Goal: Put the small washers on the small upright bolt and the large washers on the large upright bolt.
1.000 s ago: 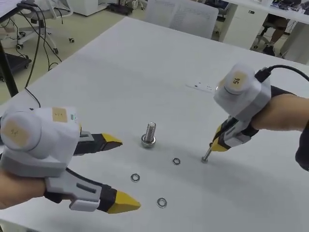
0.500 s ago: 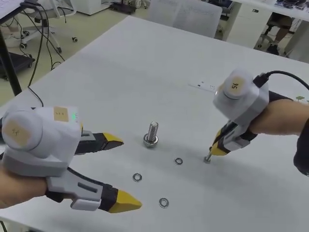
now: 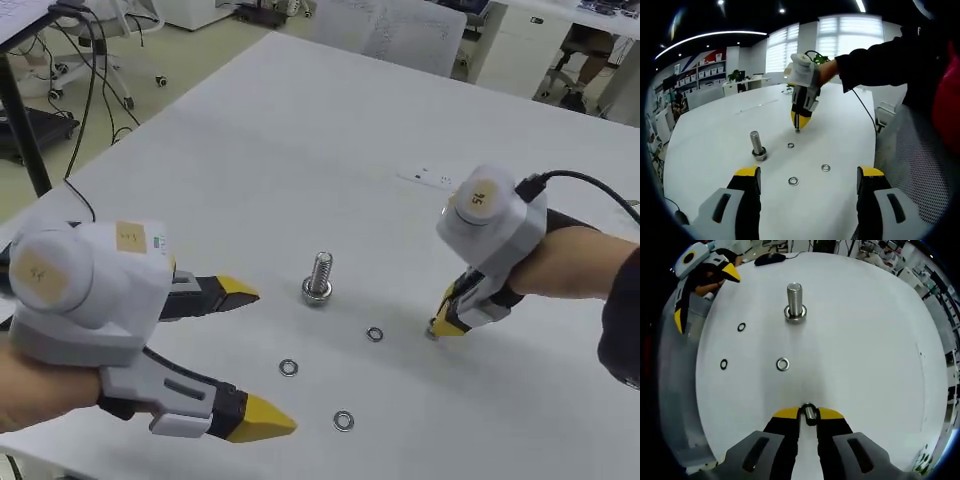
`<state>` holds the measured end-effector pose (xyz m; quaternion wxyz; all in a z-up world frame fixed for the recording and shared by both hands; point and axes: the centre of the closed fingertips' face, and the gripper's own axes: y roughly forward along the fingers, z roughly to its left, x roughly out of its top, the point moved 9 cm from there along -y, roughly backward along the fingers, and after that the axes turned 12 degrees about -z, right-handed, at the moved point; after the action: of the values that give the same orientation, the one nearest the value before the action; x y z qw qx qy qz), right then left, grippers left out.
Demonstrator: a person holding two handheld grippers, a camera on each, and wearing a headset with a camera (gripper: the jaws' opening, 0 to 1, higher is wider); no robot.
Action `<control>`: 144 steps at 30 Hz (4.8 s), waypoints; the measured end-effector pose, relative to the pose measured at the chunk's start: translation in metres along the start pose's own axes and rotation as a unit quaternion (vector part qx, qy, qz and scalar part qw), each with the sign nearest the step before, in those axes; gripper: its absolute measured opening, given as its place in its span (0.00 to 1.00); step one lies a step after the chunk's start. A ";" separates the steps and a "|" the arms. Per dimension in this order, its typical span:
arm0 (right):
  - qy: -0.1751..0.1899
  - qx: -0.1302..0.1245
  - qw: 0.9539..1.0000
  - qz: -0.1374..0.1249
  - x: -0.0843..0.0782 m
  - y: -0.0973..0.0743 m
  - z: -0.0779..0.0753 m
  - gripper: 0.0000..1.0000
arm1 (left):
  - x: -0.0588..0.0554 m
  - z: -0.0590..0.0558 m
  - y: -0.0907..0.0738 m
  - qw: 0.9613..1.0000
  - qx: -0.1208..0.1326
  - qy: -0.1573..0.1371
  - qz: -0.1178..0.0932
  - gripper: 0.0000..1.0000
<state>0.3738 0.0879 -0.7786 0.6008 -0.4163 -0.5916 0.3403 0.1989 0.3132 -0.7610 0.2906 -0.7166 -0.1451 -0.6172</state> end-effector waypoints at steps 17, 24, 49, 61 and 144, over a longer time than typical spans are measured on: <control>0.000 0.002 1.000 0.004 0.000 0.008 0.005 0.14 | -0.001 -0.002 -0.004 1.000 0.000 -0.001 0.002 0.78; 0.004 0.001 1.000 0.005 0.002 0.007 0.007 0.18 | 0.000 -0.002 -0.005 1.000 0.001 0.001 0.001 0.78; 0.031 -0.021 0.999 -0.004 -0.021 -0.014 0.002 0.23 | 0.001 -0.002 0.001 1.000 -0.003 0.004 0.002 0.78; 0.040 -0.028 0.999 -0.004 -0.033 -0.024 0.010 0.23 | 0.001 -0.002 0.003 1.000 -0.005 0.005 0.003 0.78; -0.032 0.033 0.999 -0.007 0.049 0.031 0.030 0.23 | 0.002 -0.001 -0.003 1.000 0.007 0.003 -0.006 0.78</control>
<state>0.3500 0.1482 -0.7866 0.5976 -0.3807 -0.6017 0.3686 0.1969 0.3144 -0.7588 0.2924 -0.7121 -0.1529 -0.6197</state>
